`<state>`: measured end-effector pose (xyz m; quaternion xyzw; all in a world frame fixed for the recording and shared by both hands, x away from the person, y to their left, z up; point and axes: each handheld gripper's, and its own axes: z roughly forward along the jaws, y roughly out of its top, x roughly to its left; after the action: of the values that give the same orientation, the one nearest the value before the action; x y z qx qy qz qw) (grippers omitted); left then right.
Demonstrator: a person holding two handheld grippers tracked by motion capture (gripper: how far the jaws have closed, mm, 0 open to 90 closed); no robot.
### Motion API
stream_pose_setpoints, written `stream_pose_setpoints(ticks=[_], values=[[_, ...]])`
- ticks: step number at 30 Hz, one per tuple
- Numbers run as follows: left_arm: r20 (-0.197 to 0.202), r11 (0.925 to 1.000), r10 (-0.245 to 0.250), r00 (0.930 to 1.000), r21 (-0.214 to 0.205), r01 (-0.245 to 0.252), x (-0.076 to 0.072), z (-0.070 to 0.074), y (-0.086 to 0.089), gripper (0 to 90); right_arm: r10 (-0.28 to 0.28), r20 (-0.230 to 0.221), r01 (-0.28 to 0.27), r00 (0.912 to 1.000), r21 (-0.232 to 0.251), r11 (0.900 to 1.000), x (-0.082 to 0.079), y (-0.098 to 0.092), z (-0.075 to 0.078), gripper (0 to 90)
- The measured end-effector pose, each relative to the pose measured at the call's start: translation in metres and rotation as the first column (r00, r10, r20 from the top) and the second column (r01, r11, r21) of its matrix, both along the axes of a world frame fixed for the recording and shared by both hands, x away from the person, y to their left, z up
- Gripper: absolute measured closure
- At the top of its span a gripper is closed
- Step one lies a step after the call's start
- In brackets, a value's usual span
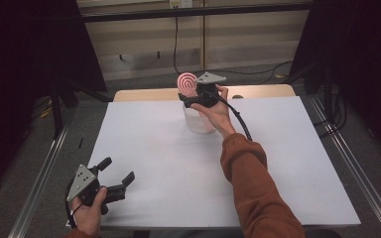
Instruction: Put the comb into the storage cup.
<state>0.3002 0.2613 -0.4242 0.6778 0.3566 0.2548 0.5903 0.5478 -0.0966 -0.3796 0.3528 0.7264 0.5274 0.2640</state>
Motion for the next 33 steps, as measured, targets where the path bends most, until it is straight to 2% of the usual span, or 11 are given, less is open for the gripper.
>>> stream_pose_setpoints(ticks=[21,29,33], values=[[-0.001,1.0,0.002,1.0,-0.004,-0.002,-0.0001,0.0,0.0006,2.9,-0.004,0.012,0.004,0.9999,-0.038,0.9993,-0.0016,0.0041,-0.0005,16.2],[0.003,1.0,0.004,1.0,0.001,-0.004,-0.0004,0.0007,0.0019,3.0,-0.008,0.021,0.01,0.9997,-0.063,0.998,-0.0028,0.0073,-0.001,13.9],[0.004,1.0,0.004,1.0,-0.001,-0.004,-0.0006,0.0009,0.0025,2.9,-0.011,0.022,0.013,0.9997,-0.069,0.9975,-0.004,0.0083,-0.0009,9.1]])
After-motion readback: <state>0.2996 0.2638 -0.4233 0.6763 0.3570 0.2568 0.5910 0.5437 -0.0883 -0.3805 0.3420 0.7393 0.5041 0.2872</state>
